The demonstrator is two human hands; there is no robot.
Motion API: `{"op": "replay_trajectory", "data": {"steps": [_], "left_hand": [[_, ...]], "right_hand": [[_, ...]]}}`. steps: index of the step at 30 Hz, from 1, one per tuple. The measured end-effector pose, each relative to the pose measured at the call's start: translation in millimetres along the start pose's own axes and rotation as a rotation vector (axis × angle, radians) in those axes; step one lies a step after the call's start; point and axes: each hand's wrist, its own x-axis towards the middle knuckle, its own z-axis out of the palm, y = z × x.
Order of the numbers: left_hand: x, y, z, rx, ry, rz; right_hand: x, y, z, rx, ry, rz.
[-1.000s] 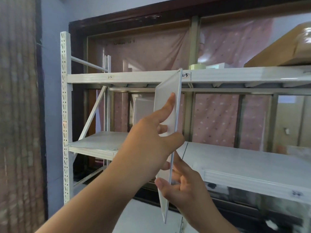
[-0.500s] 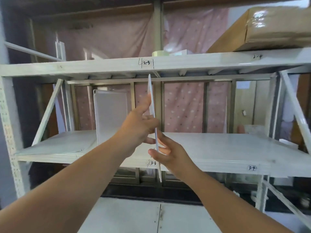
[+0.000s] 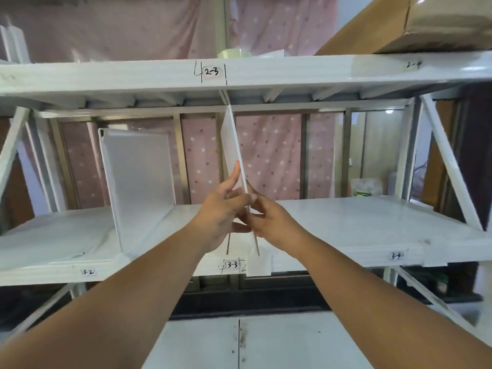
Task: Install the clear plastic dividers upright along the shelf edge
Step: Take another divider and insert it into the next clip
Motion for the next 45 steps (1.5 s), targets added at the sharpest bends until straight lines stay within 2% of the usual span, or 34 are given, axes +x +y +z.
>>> {"op": "replay_trajectory", "data": {"steps": [4, 12, 20, 33, 45], "left_hand": [[21.8, -20.7, -9.7, 0.025, 0.011, 0.005], [49.3, -30.9, -10.7, 0.077, -0.054, 0.037], [58.5, -33.8, -8.8, 0.093, -0.098, 0.055], [64.5, -32.2, -0.7, 0.383, -0.066, 0.175], [60.9, -32.0, -2.2, 0.366, -0.077, 0.215]], "right_hand": [[9.9, 12.2, -1.5, -0.053, -0.043, 0.066], [29.6, 25.6, 0.9, -0.046, 0.068, 0.092], [31.2, 32.5, -3.0, -0.055, 0.1, 0.08], [30.6, 50.4, -1.3, -0.086, 0.205, 0.084], [31.0, 47.1, 0.8, -0.105, 0.221, 0.082]]}}
